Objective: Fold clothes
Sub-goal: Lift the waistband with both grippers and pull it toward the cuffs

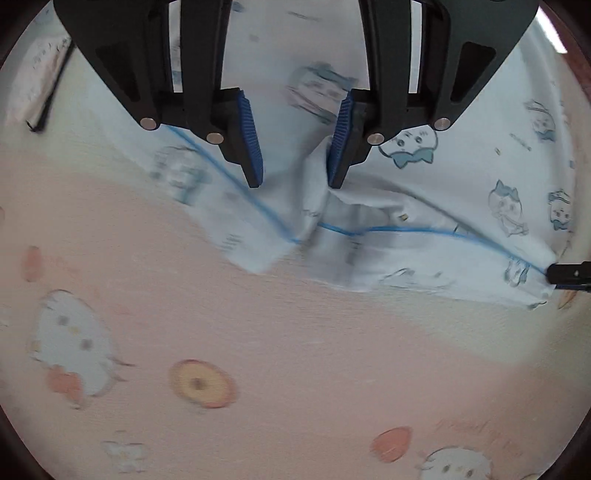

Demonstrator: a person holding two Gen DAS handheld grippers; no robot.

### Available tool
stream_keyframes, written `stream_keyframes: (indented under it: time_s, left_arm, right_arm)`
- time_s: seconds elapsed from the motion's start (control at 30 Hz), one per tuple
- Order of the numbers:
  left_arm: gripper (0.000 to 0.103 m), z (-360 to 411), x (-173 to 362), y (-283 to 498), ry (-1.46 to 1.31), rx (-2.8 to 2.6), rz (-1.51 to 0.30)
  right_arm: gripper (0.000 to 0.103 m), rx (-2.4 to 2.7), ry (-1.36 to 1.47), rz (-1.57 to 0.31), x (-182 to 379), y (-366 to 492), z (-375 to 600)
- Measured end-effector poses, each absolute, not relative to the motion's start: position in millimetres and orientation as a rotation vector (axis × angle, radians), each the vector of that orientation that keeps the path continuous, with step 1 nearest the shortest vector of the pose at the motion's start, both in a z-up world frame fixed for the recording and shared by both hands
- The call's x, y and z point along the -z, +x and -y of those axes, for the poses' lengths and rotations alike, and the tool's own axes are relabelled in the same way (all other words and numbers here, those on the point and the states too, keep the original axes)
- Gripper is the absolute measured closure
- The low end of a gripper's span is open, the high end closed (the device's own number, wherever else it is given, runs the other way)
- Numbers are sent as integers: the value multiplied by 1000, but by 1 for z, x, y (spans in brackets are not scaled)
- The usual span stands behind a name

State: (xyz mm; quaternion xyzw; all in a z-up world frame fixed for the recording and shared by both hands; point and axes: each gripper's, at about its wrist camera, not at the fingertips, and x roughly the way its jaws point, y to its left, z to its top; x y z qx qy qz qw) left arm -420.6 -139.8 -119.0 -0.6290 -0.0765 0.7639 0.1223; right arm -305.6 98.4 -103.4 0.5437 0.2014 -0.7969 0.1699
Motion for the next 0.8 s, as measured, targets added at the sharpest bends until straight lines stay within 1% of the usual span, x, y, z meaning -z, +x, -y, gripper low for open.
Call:
stream_keyframes:
  time_s: [0.03, 0.1, 0.17, 0.2, 0.23, 0.3, 0.33, 0.37, 0.4, 0.47, 0.5, 0.57, 0.63, 0.7, 0.77, 0.8]
  left_arm:
    - [53, 140, 116, -421, -1823, -2239, 222]
    - [53, 141, 114, -421, -1805, -2244, 215]
    - [53, 138, 118, -419, -1823, -2210, 178]
    - [53, 136, 121, -417, -1831, -2208, 136]
    - [53, 133, 122, -414, -1832, -2210, 80]
    - [53, 125, 123, -412, -1836, -2220, -17]
    - [53, 124, 124, -412, -1838, -2228, -38]
    - [53, 125, 125, -413, -1842, -2232, -33]
    - [53, 125, 127, -414, -1847, -2228, -26]
    - [53, 119, 131, -419, -1846, -2227, -28]
    - [53, 118, 131, -420, -1843, -2231, -31]
    - [53, 106, 135, -425, -1836, -2237, -36]
    - [53, 103, 136, -425, -1835, -2239, -44]
    - [53, 102, 138, -426, -1835, -2241, -51]
    - [53, 73, 147, -439, -1834, -2244, -43]
    - [53, 58, 151, -446, -1833, -2246, -39]
  right_arm:
    - [67, 2297, 1553, -586, 102, -305, -106]
    - [67, 2331, 1525, -513, 94, -304, -122]
    - [67, 2322, 1488, -351, 82, -304, -130]
    - [65, 2316, 1468, -286, 76, -305, -131]
    - [65, 2296, 1441, -269, 72, -302, -129]
    - [65, 2240, 1440, -339, 79, -301, -107]
    - [65, 2211, 1440, -376, 83, -301, -95]
    - [65, 2181, 1440, -412, 86, -301, -84]
    - [67, 2152, 1440, -448, 90, -301, -73]
    - [68, 2146, 1528, -556, 108, -301, -68]
    - [68, 2162, 1534, -549, 111, -300, -73]
    - [69, 2219, 1527, -476, 105, -295, -93]
    - [71, 2299, 1513, -439, 98, -290, -114]
    - [71, 2362, 1548, -478, 101, -289, -132]
    - [71, 2361, 1622, -564, 114, -292, -146]
    - [71, 2367, 1622, -535, 113, -292, -149]
